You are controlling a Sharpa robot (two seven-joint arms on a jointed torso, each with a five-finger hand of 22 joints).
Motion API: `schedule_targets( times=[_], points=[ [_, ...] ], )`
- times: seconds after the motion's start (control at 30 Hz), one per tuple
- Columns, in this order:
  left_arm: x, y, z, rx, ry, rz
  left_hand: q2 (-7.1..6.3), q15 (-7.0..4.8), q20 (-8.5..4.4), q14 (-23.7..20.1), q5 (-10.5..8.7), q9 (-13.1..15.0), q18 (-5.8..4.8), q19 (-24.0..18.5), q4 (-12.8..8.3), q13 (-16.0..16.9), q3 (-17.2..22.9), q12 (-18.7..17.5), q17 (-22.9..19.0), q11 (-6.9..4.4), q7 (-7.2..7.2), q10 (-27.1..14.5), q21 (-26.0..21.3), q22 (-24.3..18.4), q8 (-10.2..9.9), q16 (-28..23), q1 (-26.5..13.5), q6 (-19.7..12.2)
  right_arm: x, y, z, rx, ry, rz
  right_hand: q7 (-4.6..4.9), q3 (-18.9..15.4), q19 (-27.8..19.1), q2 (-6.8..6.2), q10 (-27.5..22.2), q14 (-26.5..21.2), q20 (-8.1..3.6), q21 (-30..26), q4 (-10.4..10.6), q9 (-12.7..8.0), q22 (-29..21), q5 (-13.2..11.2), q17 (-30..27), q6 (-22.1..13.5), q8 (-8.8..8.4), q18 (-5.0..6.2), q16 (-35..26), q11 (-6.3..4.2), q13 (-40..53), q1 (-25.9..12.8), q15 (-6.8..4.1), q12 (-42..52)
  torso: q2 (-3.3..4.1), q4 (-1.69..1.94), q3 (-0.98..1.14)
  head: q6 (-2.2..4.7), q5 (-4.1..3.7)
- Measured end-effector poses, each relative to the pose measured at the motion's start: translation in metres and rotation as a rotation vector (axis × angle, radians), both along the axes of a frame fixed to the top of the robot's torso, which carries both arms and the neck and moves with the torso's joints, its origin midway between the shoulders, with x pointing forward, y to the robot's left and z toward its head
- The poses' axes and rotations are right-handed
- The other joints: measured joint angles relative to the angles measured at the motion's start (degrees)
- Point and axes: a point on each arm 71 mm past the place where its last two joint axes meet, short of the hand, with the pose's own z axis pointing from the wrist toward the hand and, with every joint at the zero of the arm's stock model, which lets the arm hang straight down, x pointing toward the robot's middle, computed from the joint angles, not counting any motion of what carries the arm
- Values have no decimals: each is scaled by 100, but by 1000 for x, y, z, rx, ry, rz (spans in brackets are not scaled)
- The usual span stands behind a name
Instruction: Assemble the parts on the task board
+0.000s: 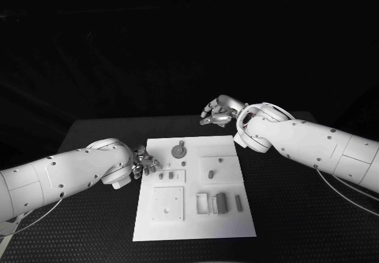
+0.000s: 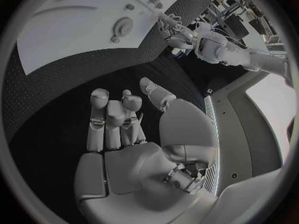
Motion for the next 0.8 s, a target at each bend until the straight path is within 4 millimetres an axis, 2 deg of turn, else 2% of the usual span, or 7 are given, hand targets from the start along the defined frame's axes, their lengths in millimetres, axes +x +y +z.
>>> schedule_targets(
  times=[0.1, 0.2, 0.3, 0.43, 0.6, 0.67, 0.8],
  points=[
    [2, 0, 2, -63, -27, 29, -52, 34, 44, -132, 0, -12, 0, -107, -36, -44, 27, -93, -44, 47, 48, -147, -94, 0, -51, -93, 52, -123, 0, -1, 0, 1, 2, -3, 0, 0, 1, 0, 0, 0, 0, 0, 0, 0, 0, 0, 0, 0, 0, 0, 0, 0, 0, 0, 0, 0, 0, 1, 1, 9, -5],
    [5, 0, 6, -157, -80, 63, -103, 172, 175, -440, 0, -18, 0, -423, -121, -197, 54, -382, -168, 167, 227, -545, -311, -63, -94, -343, 103, -354, 1, -2, -1, 4, 4, -6, 7, 0, 1, 0, 0, 0, 0, 0, 0, 0, 0, 0, 0, -7, 0, 0, 0, 0, 0, 0, 0, 0, -1, 1, 1, 24, -11],
    [8, 0, 10, -230, -147, 84, -49, 403, 409, -980, 44, 7, 1, -1014, -351, -454, 120, -773, -413, 410, 352, -986, -759, -285, -34, -839, 333, -508, 1, -2, -1, 5, 6, -8, 17, 0, 1, 0, 0, 0, 0, 0, 0, -5, 0, 0, 0, -18, 0, 0, 0, -1, 0, 0, 0, 0, -1, 4, 1, 36, -12],
    [13, -1, 18, -300, -264, 67, 41, 603, 606, -1301, 111, 56, 25, -1365, -656, -747, 292, -1148, -666, 562, 433, -1156, -1177, -579, 85, -1338, 939, -599, 1, -3, -1, 7, 8, -10, 17, 0, 1, 0, 1, 0, 0, -22, 0, -5, 0, 0, 1, -19, 0, 0, 0, -1, 0, 0, 0, 0, -2, 6, 1, 55, -15],
    [16, -11, 26, -304, -384, -46, 18, 851, 833, -1495, 74, 38, 25, -1681, -685, -1175, 417, -1754, -990, 728, 443, -1091, -1690, -1026, 85, -2089, 1776, -740, 3, -5, -2, 8, 10, -18, 8, 0, 0, 0, 1, 0, 2, -22, 0, -5, 0, 0, 5, -28, 0, 0, 0, -1, 0, 0, 0, 0, -2, 8, 1, 80, -17],
    [17, -19, 28, -286, -431, -117, 4, 847, 863, -1366, 70, 19, 26, -1562, -710, -1316, 391, -1978, -996, 757, 438, -1061, -1724, -1106, 85, -2157, 1960, -746, 3, -6, -3, 8, 12, -20, 8, 0, 0, 0, 1, 0, 2, -22, 0, -4, 0, 0, 5, -28, 0, 0, 0, -1, 0, 0, 0, 0, -2, 8, 0, 86, -17],
    [18, -31, 32, -237, -510, -244, -30, 743, 743, -795, 70, -17, 1, -935, -718, -1490, 323, -2262, -796, 766, 401, -1047, -1484, -1060, 85, -1879, 2205, -782, 3, -7, -3, 9, 13, -23, 7, 0, -1, 0, -19, -1, 3, -22, 0, -4, 0, 0, 5, -28, 0, 0, 0, 20, 2, 0, 1, 0, 1, 9, -1, 100, -16]
  ],
)
